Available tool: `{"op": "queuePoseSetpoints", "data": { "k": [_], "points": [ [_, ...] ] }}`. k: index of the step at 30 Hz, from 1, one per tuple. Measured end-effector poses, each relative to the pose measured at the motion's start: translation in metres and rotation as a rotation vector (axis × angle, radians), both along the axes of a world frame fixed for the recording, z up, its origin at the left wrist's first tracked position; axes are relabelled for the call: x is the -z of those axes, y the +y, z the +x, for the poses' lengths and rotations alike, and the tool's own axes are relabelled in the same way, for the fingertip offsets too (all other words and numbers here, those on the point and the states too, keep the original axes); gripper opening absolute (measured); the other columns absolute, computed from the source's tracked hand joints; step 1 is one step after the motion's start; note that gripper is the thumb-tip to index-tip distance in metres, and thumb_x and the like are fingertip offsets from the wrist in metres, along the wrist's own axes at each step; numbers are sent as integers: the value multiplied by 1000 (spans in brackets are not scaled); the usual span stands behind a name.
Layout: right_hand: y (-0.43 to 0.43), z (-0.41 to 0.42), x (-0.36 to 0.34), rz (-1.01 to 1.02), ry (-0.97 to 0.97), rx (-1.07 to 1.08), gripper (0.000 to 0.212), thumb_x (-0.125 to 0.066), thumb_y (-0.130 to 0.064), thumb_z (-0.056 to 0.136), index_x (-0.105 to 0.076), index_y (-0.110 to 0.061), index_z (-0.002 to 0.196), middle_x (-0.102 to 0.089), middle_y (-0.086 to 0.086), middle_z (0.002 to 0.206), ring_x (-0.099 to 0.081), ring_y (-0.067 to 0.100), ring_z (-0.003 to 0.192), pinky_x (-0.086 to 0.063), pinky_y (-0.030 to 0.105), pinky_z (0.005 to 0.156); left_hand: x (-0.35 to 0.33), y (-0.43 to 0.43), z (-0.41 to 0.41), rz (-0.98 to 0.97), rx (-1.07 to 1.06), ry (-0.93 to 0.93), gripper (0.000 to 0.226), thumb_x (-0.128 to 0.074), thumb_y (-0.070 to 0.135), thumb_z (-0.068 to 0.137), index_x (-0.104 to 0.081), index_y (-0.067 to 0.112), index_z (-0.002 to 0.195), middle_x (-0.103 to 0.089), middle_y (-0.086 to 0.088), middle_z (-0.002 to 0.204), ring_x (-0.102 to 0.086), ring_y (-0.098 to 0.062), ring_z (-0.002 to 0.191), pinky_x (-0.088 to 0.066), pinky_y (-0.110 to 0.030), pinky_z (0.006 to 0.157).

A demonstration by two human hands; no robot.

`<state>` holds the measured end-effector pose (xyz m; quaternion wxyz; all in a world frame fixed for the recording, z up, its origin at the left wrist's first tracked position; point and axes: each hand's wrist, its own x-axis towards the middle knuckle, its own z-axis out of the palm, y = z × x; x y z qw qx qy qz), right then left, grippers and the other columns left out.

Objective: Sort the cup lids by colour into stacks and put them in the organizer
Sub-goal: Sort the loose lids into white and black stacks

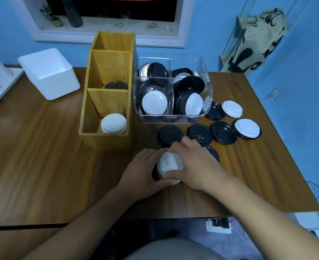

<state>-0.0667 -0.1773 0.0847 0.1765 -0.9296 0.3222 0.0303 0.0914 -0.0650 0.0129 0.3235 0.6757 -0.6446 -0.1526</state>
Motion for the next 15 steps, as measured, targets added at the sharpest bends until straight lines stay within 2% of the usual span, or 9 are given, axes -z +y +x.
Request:
{"op": "queuePoseSetpoints", "data": {
  "k": [3,5,7,9,12,15],
  "points": [
    [4,-12,2,-56,-30,-33,69,-52,-79,79,-44,-43,138,-43,-13,118,-42,13,111,-41,40,91,3,-1,0,15,-3,-8,85,-68,77,78,-52,24,142,-61,10,124,-49,-2,110,-42,-24,91],
    [-4,-25,0,-41,-131,3,63,-44,-79,83,-49,-44,136,-51,-19,121,-44,10,111,-41,38,92,3,0,2,40,-15,-20,87,-64,81,77,-50,27,144,-59,12,128,-49,-3,114,-43,-24,94],
    [-31,-44,0,-87,-289,134,51,-49,-69,89,-57,-38,128,-58,-16,121,-48,13,112,-42,38,92,3,1,2,61,-28,-36,88,-61,84,76,-46,32,146,-56,15,134,-46,-1,119,-41,-23,98],
    [-71,-66,4,-195,-372,287,40,-58,-52,91,-60,-30,125,-61,-7,123,-50,22,116,-44,42,96,3,1,0,67,-38,-39,88,-62,84,75,-45,33,146,-55,15,136,-46,-1,121,-40,-22,100],
    [-129,-98,13,-196,-268,513,46,-67,-39,91,-56,-23,132,-55,4,137,-42,30,130,-39,45,105,2,1,-1,56,-42,-43,89,-64,81,77,-47,28,146,-56,13,134,-46,-1,119,-40,-21,99],
    [-167,-119,21,-119,-168,595,53,-69,-44,88,-55,-23,135,-55,7,141,-43,33,133,-40,46,107,1,-1,-1,60,-45,-61,90,-65,80,76,-48,27,146,-56,15,132,-44,1,119,-39,-19,98]
  ]
}}
